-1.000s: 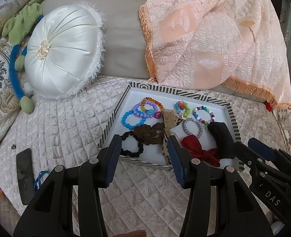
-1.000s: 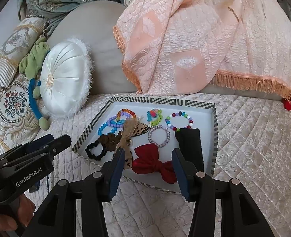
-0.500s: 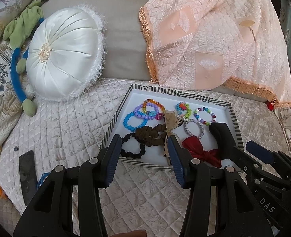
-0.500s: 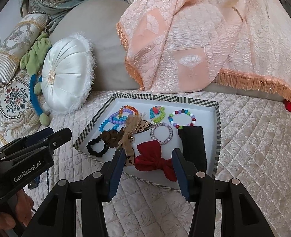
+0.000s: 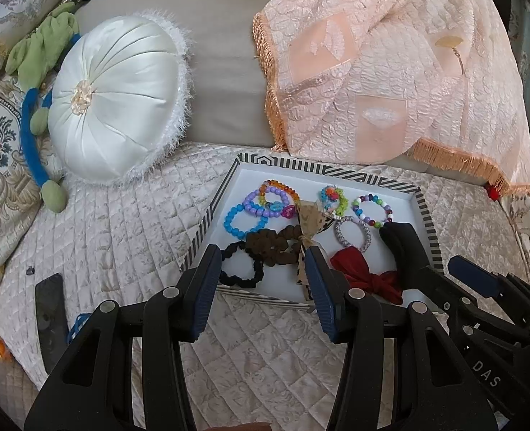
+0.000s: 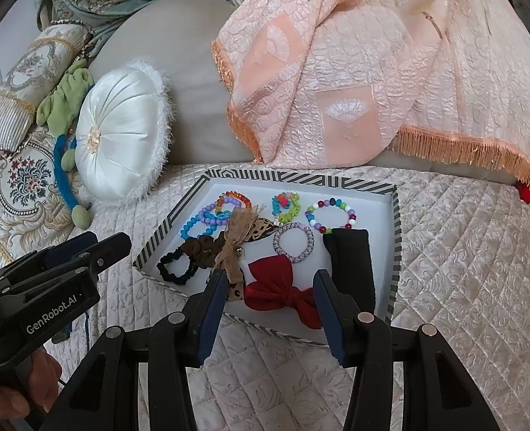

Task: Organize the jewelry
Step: 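Withdraw both grippers from the tray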

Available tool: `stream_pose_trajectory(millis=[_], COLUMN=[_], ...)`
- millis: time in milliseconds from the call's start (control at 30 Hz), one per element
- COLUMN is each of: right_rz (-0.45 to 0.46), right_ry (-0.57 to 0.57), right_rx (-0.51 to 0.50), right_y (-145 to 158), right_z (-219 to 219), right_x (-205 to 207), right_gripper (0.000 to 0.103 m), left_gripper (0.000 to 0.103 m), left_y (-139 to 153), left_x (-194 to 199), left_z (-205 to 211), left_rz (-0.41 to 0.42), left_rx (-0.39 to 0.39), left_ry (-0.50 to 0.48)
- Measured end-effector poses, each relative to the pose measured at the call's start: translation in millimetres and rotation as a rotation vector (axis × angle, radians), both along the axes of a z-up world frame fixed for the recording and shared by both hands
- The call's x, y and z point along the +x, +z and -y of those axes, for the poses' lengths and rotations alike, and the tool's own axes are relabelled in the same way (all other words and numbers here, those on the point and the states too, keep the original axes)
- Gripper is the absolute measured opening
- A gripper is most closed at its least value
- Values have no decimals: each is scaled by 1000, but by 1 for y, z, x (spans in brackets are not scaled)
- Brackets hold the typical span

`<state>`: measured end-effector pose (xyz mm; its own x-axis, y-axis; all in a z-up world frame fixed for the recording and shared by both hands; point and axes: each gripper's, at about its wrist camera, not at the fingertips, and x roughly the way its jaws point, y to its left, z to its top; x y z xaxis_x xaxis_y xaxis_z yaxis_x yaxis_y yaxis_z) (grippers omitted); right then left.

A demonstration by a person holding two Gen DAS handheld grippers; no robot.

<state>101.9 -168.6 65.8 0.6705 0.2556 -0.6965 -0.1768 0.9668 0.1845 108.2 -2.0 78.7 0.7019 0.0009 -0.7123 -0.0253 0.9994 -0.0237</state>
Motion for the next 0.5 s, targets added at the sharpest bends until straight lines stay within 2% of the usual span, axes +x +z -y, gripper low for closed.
stream_pose_trajectory(millis=[500], right_rz=[-2], right_ry=[-1], right_rx=[-4], right_y=[-1], right_z=[1], right_x=[0], right_gripper=[48], left_gripper=[48], left_y=[-1], left_x=[0], left_z=[2], left_rz=[0], left_rx=[7], left_ry=[0])
